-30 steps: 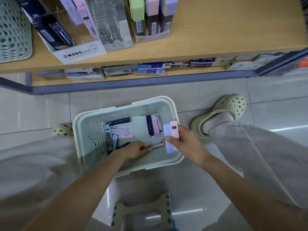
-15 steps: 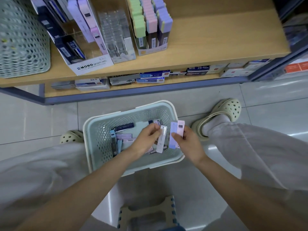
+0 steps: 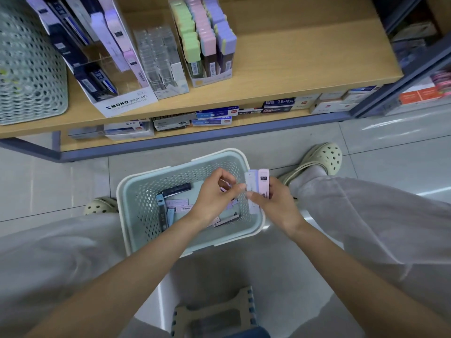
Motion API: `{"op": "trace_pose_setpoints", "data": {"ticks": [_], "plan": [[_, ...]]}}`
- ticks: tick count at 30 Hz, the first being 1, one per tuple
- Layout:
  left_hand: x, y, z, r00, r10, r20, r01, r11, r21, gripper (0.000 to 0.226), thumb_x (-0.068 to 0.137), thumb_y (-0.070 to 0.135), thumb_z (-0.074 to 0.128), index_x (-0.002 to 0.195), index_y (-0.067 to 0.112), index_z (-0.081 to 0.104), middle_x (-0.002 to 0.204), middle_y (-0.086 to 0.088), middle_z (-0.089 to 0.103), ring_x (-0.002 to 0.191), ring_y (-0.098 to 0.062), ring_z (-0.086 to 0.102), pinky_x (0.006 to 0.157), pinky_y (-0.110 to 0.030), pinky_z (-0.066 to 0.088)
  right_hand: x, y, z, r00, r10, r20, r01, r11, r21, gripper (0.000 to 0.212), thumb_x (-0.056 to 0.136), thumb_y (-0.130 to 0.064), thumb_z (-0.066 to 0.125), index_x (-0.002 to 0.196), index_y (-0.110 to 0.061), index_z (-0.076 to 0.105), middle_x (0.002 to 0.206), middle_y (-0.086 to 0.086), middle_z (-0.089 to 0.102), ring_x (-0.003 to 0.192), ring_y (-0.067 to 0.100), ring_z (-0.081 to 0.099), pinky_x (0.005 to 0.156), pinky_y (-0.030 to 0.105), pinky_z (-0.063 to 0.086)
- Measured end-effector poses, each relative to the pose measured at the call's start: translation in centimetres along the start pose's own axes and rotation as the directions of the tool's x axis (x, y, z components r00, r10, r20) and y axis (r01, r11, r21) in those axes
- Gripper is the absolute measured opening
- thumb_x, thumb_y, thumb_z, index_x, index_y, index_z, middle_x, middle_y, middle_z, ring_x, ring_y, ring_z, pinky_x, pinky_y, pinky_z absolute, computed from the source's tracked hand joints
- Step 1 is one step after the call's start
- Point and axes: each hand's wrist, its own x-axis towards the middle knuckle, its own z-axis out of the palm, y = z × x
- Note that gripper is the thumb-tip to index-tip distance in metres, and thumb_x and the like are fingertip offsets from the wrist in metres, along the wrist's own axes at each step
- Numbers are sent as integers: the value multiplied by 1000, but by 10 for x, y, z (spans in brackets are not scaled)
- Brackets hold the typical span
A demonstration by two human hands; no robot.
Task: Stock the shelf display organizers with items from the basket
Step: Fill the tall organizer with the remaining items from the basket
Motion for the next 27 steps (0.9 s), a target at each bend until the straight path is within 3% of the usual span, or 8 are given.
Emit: {"op": "trace_pose_setpoints", "data": {"ticks": [2,5,9,12,17,20,22,27], "plan": [[6,-13,-2,1000,-17,6,16,997,74,18,90,14,60,76,19,50,77,6,55,65,0,48,60,-11,38,3,1,-8,994,-20,-107,22,1000,14,14,84,-3,65,97,-1,59,88,15,66,73,17,58,64,19,48],[14,-50,-3,975,-183,128,144,952,268,11,96,18,51,88,15,58,89,2,57,72,0,49,66,-14,36,13,6,-23,978,-6,-210,18,998,55,12,87,-6,62,98,-7,57,85,4,62,70,7,56,58,10,45],[16,-98,2,813,-486,322,307,827,472,35,99,33,42,124,12,56,126,1,54,115,-16,49,96,-22,33,22,16,-31,971,15,-237,-6,999,40,13,88,-9,63,98,-9,55,80,-5,59,68,0,55,55,7,44],[17,-110,12,735,-554,390,302,784,543,46,100,41,35,136,15,48,145,-2,42,132,-20,39,113,-31,23,25,24,-29,975,35,-221,-27,999,42,12,87,-7,63,95,-8,55,77,-2,58,65,3,53,54,7,43],[29,-115,18,723,-576,382,266,742,615,42,100,35,37,127,8,56,135,-11,52,123,-25,47,102,-29,32,27,37,-22,982,102,-157,-103,995,-1,14,84,-8,65,94,-1,57,84,14,63,71,16,55,64,26,45],[35,-128,12,713,-578,396,171,691,702,33,98,30,46,112,9,66,116,-13,62,107,-29,56,93,-32,40,26,41,-20,982,136,-129,-135,991,18,18,84,-9,66,97,-1,56,83,10,62,68,13,54,61,19,45],[33,-132,8,719,-561,410,133,690,711,30,97,29,49,117,14,66,116,-11,62,106,-28,57,93,-30,41,25,42,-20,981,152,-123,-150,988,29,18,85,-8,65,98,-1,56,82,8,62,66,10,54,56,12,43],[24,-135,4,773,-488,405,135,751,647,30,95,28,53,116,10,65,116,-9,61,105,-21,55,83,-21,35,23,39,-22,983,137,-122,-134,990,33,16,85,-8,65,98,-2,56,88,13,65,68,12,55,56,11,44]]}}
